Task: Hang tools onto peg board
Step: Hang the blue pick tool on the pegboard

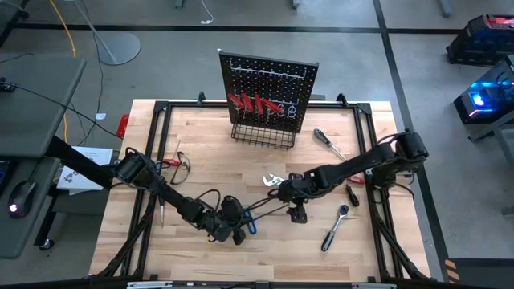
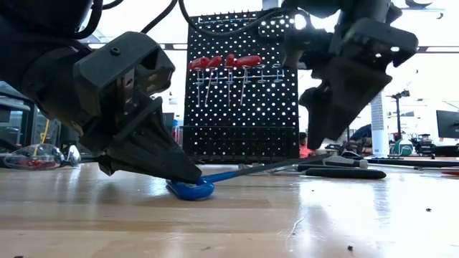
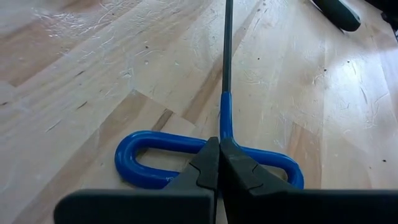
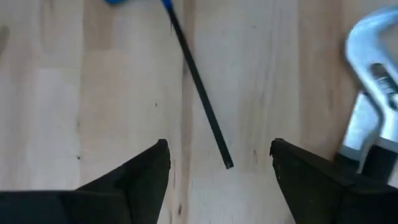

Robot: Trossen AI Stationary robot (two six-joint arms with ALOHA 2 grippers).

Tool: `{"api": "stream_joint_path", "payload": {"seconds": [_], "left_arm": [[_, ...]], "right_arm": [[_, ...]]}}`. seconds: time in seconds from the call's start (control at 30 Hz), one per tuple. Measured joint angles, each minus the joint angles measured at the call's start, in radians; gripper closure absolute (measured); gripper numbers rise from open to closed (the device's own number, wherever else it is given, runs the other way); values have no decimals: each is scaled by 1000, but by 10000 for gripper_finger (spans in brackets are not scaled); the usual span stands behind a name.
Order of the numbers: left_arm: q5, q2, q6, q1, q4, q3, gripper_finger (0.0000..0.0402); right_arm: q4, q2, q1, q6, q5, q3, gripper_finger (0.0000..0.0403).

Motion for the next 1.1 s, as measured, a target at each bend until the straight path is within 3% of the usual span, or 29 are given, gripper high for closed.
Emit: {"api": "stream_joint_path", "payload": {"seconds": [0.13,0.27,0.47,0.73,0.87,1.1], "left_arm": [[-2,0,1,-1,0,0,401],[-2,0,1,-1,0,0,401],[-3,0,2,-1,0,0,401],[-3,0,1,1,0,0,401],[-4,0,2,1,0,0,401],[-8,0,3,1,5,-2,401]], "right_arm": [[9,52,2,-55,3,0,141],[16,83,2,-99,83,0,164],[49,100,2,-181,69,0,247],[134,109,5,-181,18,1,328],[126,148,23,-168,-25,1,387],[127,170,68,-60,-11,6,396]]}}
